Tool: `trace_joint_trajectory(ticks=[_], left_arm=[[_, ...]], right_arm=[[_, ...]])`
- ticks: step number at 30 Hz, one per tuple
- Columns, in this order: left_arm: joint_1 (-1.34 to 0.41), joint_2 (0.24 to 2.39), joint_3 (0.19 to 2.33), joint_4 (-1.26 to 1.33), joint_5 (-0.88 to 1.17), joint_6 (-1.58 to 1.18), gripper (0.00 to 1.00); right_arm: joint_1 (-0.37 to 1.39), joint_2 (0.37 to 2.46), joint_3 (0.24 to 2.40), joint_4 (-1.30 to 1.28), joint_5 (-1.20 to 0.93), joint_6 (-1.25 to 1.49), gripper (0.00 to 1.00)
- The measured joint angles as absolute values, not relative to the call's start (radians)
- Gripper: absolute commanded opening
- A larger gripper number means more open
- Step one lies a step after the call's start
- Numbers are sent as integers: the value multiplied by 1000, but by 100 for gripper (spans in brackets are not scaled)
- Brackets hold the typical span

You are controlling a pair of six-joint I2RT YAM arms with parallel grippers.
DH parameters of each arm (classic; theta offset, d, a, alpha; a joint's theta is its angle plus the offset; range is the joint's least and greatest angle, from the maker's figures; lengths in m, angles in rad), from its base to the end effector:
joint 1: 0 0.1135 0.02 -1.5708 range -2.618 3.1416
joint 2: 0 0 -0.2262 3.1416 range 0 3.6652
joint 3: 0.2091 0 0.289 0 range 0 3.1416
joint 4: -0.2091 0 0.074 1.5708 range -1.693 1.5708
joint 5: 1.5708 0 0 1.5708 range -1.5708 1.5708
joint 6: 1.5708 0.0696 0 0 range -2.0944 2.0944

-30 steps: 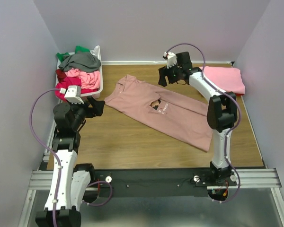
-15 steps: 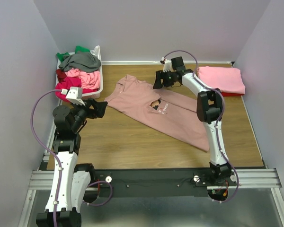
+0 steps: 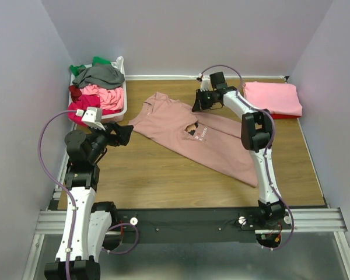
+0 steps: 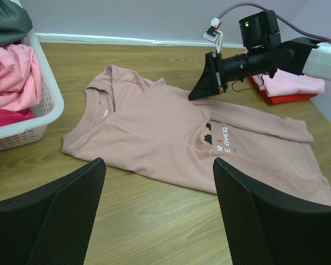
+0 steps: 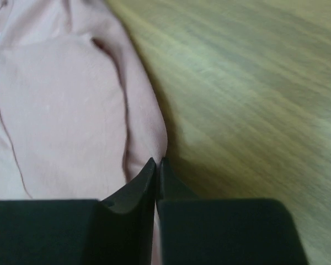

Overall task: Fold and stack the t-shirts
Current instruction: Fold the tshirt

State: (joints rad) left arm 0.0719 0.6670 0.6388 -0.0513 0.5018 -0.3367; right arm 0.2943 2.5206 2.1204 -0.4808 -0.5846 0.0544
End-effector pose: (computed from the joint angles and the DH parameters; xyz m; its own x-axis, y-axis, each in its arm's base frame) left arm 0.2629 -0.0146 0.2947 -0.2120 -0.3057 -0.9283 0.3658 0.8560 -0.3654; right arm 0.5360 0.2026 0.0884 -0.7685 -0.1856 -0.6123 -0.5370 0.7074 0.4597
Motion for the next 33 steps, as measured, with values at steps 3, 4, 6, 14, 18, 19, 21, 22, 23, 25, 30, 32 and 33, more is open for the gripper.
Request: trace_joint_trajectory(ticks=[3, 4, 6, 14, 18, 19, 21, 22, 23, 25, 30, 32, 33], left_arm=[[70, 670, 639, -47, 513, -337, 86], [70, 673, 639, -46, 516, -337, 86], [68, 681, 639, -46, 521, -337, 86], [63, 697, 637, -43, 549, -337, 86], [45, 709, 633, -35, 554, -337, 86], [41, 709, 631, -35, 554, -337, 86], [37, 707, 628, -34, 555, -337, 86], [36, 703, 626, -32, 555, -337, 86], [35, 695, 624, -32, 555, -337, 86], [33, 677, 619, -31, 555, -339, 86], [29, 639, 617, -26, 559, -341, 86], [27, 620, 616, -20, 559, -341, 86], [23, 611, 614, -15, 559, -341, 86]], right_arm=[[294, 2551, 2177, -492, -524, 72, 0], [294, 2560, 2202, -495, -490, 80, 0], [293, 2577, 2249, -494, -421, 100, 0], [243, 2638, 2371, -488, -307, 130, 58], [221, 2623, 2351, -481, -291, 98, 85], [221, 2608, 2328, -477, -288, 75, 91], [223, 2529, 2228, -488, -278, 12, 100], [225, 2478, 2157, -479, -272, -30, 100], [228, 2390, 2065, -491, -263, -86, 100], [230, 2244, 1909, -477, -259, -174, 100], [236, 1747, 1473, -513, -371, -493, 100], [273, 1551, 1275, -543, -407, -617, 100], [303, 1502, 1202, -537, -410, -643, 97]])
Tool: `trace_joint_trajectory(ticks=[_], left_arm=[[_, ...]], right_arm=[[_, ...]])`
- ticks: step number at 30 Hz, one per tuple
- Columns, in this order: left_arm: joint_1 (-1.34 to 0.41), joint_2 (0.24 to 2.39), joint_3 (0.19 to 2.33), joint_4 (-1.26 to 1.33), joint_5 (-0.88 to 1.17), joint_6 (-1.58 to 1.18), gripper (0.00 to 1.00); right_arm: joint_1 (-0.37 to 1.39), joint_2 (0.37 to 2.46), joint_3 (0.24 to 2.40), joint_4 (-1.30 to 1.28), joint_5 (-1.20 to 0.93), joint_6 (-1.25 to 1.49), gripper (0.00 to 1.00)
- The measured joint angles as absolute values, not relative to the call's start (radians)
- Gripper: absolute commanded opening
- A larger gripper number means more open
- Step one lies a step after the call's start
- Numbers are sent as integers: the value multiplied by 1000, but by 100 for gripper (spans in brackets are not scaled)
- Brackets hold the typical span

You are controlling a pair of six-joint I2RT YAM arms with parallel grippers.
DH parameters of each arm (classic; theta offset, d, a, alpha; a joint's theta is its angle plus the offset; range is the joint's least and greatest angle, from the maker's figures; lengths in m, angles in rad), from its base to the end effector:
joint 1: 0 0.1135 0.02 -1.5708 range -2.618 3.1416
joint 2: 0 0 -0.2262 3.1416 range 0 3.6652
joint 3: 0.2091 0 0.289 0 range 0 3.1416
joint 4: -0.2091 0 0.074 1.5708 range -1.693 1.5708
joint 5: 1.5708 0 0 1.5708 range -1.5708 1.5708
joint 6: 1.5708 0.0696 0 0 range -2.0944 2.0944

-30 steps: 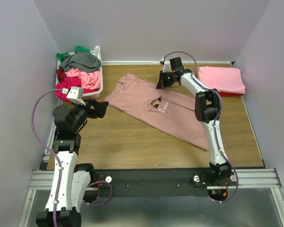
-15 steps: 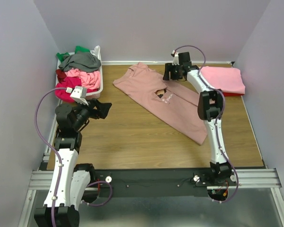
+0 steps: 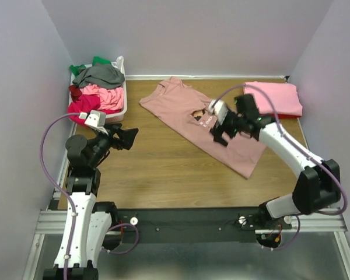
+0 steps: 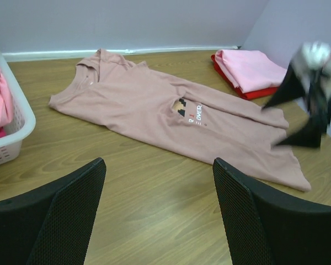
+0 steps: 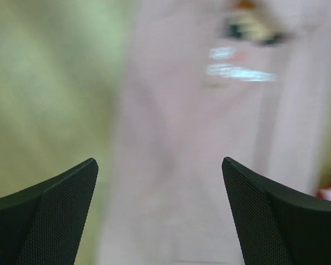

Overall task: Fold and stack the t-shirts
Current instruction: Fold the tshirt

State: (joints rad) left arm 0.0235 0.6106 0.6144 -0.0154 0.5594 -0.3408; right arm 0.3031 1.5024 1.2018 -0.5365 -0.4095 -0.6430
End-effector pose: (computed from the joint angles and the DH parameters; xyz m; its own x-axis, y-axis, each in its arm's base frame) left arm 0.2509 -0.0310 0.3027 -0.1816 -0.2876 -0.9404 0.4773 0.8103 -0.3400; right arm 0.3588 0.1413 0.2104 -0.2506 -0.6546 -0.7132 -0.8478 0.5041 -0.1648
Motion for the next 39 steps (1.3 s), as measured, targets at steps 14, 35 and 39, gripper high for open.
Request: trace_joint_trajectory(ticks=[14, 35, 39], left_arm=[[6, 564, 612, 3, 564, -341, 86], [6, 554, 607, 7, 565, -341, 86], [-7, 554, 607, 8, 568, -341, 86]], right_arm=[[654, 1396, 729, -438, 86, -597, 78], [714, 1487, 736, -398, 162, -566, 0], [811, 1499, 769, -444, 83, -565, 1]])
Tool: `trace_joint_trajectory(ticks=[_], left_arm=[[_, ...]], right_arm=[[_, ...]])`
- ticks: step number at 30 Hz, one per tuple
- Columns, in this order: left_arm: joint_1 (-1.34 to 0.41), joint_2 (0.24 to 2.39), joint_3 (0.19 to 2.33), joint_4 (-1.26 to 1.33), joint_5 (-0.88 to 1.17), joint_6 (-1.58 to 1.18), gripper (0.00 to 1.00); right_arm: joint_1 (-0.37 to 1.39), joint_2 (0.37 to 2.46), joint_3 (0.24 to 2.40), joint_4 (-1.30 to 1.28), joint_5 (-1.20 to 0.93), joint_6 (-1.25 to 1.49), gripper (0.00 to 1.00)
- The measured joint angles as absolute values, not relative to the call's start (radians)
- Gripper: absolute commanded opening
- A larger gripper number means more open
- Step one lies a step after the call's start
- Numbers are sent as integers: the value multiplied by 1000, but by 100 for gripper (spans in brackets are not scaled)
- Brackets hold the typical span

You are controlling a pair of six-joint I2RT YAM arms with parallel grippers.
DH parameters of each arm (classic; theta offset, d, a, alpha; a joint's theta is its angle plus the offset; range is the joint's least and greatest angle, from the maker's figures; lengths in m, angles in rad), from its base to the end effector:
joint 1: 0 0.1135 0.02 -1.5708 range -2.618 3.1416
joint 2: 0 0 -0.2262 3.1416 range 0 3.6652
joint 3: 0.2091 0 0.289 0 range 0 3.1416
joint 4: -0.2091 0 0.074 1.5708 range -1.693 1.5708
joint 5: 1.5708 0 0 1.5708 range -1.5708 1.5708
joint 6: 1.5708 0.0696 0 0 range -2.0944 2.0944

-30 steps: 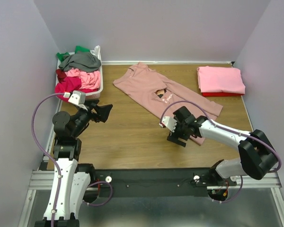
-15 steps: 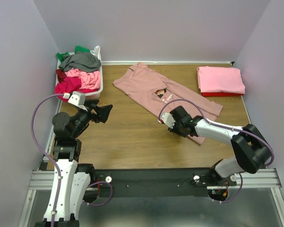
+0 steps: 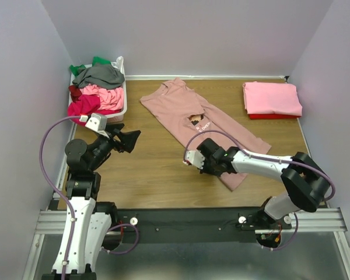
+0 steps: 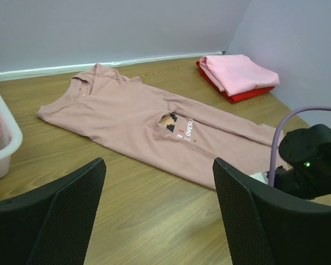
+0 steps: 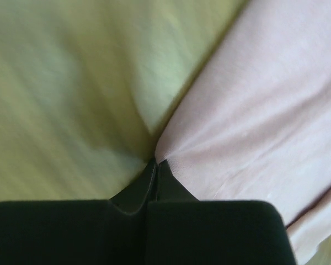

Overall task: Fold and stack the t-shirts
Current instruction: Fold the tshirt

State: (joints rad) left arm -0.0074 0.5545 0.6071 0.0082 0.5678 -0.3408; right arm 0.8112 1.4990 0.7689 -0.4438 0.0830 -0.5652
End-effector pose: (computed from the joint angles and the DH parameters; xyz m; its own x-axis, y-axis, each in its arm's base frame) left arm 0.2390 -0.0392 0.3154 -0.1242 -0.2809 -0.9517 0.5321 0.7907 -0.3028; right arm 0.2176 0.2207 0.0631 -0.1611 -0.9447 -0.2855 -0.9317 0.2410 -0.2716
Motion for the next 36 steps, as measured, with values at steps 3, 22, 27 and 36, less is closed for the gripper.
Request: trace_joint_trajectory(ticks=[3, 22, 27, 36], left_arm=[[-20, 554, 607, 10, 577, -341, 86], [-39, 581, 588, 52, 643, -349, 96], [-89, 611, 577, 86, 697, -366, 91], [-667, 703, 580, 41, 495, -410, 84]], right_arm=[[900, 1569, 850, -493, 24, -560, 0], [940, 1623, 1171, -799, -187, -570, 100], [631, 1344, 1127, -810, -279, -612, 100], [202, 1097, 928, -824, -530, -758, 100]])
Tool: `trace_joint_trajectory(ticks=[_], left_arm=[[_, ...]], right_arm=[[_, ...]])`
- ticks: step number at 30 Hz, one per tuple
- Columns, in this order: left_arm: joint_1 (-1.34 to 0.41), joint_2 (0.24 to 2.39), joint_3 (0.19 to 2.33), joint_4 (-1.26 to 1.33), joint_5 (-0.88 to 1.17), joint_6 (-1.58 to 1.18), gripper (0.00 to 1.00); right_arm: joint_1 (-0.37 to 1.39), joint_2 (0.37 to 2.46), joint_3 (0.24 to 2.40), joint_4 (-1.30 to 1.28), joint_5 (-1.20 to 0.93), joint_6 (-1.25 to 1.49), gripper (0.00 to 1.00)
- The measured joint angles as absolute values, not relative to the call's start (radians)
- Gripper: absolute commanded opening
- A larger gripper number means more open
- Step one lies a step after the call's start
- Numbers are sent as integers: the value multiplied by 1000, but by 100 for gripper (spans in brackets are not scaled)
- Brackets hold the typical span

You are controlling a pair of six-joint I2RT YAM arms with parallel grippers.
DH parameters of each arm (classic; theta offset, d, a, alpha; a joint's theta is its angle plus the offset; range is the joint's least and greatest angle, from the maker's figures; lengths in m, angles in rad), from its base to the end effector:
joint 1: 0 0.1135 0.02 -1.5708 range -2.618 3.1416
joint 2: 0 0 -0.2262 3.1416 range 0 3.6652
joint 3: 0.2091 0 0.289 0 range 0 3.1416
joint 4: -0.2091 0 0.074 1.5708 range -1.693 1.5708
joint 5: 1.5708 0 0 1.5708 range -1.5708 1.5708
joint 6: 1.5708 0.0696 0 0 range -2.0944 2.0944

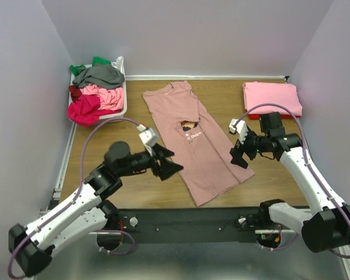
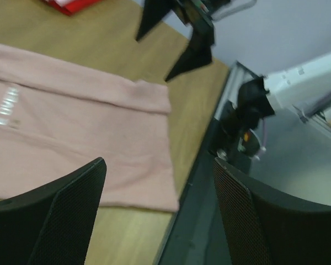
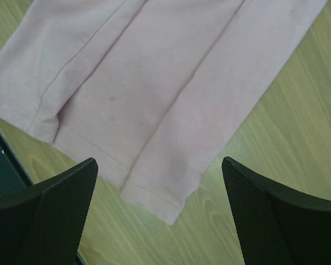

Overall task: Fold and stack the t-shirts
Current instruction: Fold the tshirt

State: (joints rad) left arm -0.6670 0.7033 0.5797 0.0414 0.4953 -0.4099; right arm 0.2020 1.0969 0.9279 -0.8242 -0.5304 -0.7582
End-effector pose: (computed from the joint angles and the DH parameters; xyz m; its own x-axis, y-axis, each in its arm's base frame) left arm 0.1918 -0.1931 0.2734 -0.4244 -0.1121 -0.8985 0.8148 0.3855 -0.4330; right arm 0.2660 0.0904 0.2141 -0.2909 -0.6650 -0.6879 -0.8865 0.4578 -0.0677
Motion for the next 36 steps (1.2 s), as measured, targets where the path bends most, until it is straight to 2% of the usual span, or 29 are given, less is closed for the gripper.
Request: trace_joint_trajectory(ticks=[7, 15, 18, 22, 25, 28, 36], left_arm=[[-1183, 886, 615, -109, 105, -533, 82], [-1484, 1115, 681, -253, -198, -635, 83], [-1523, 1193, 699, -268, -257, -635, 82], [-1537, 1266, 709, -274, -302, -604, 73], [-1537, 1320, 729, -255, -324, -518, 73], [-1539, 1367, 755, -228, -336, -454, 67], [-1542, 1494, 825, -138, -342, -330, 64]], right_arm=[[47, 1100, 914, -853, -680, -867, 100], [11, 1116, 905, -883, -806, -1009, 100], [11, 1101, 876, -885, -833, -1080, 100], [11, 1095, 827, -893, -824, -1201, 99], [11, 1110, 796, -910, -792, -1301, 98], [7, 1135, 788, -933, -771, -1369, 97], [-13, 1188, 793, -945, -752, -1434, 93]])
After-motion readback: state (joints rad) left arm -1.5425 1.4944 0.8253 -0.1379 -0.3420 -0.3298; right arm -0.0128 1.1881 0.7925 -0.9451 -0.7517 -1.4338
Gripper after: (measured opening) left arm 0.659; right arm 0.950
